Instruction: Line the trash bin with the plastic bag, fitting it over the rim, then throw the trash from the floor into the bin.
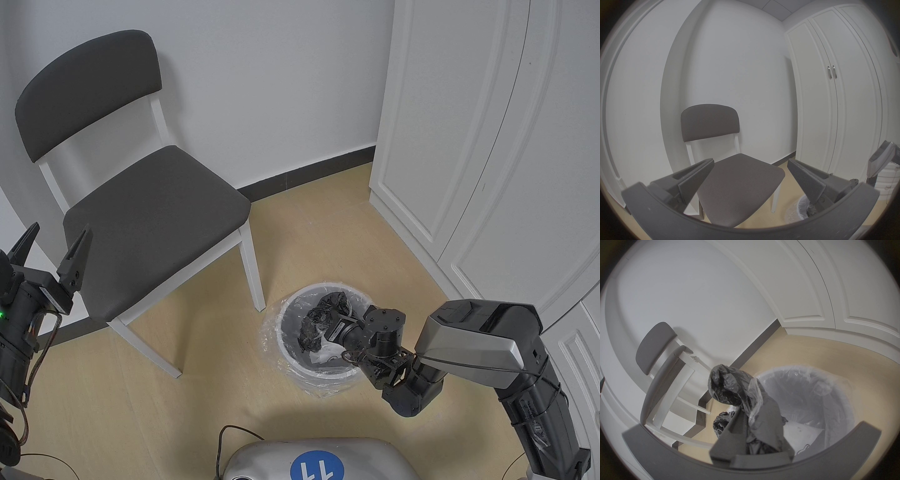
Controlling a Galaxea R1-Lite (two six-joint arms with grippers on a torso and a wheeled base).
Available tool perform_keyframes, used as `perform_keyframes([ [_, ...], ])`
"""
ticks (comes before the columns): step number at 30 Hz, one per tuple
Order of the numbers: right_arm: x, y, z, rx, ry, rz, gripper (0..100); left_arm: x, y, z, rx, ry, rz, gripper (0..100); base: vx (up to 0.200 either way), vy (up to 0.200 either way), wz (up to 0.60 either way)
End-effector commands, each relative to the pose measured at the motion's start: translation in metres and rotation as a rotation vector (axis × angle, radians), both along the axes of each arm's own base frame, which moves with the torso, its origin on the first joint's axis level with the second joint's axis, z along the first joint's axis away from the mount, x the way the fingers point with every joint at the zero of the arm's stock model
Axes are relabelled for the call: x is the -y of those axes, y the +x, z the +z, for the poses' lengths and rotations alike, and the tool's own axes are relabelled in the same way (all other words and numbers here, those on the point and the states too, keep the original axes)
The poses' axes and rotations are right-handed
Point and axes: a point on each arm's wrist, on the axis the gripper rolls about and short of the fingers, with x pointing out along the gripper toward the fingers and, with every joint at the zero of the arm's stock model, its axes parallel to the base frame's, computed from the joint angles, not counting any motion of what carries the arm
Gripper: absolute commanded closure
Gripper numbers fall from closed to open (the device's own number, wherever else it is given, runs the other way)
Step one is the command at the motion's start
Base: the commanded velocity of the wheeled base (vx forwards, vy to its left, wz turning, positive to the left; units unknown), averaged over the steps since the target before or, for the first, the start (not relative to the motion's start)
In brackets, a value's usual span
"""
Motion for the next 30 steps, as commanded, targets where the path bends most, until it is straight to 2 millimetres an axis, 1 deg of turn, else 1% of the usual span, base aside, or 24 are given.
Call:
perform_keyframes([
  [1,0.002,0.003,-0.018,-0.014,-0.011,-0.010,100,0.000,0.000,0.000,0.000,0.000,-0.002,0,0.000,0.000,0.00],
  [2,0.002,0.003,-0.018,-0.014,-0.011,-0.010,100,0.000,0.000,0.000,0.000,0.000,-0.002,0,0.000,0.000,0.00],
  [3,0.003,0.003,-0.023,-0.015,-0.025,-0.008,100,0.000,0.000,-0.001,-0.004,0.001,-0.003,0,0.000,0.000,0.00],
  [5,0.003,0.003,-0.027,-0.017,-0.037,-0.007,100,0.000,-0.001,-0.002,-0.007,0.002,-0.005,0,0.000,0.000,0.00],
  [14,0.004,0.007,-0.038,-0.018,-0.062,-0.015,100,0.003,-0.002,-0.002,-0.007,0.003,-0.024,0,0.000,0.000,0.00],
  [30,0.004,0.007,-0.046,-0.017,-0.110,-0.007,100,0.003,-0.002,-0.003,-0.010,0.004,-0.024,0,0.000,0.000,0.00],
])
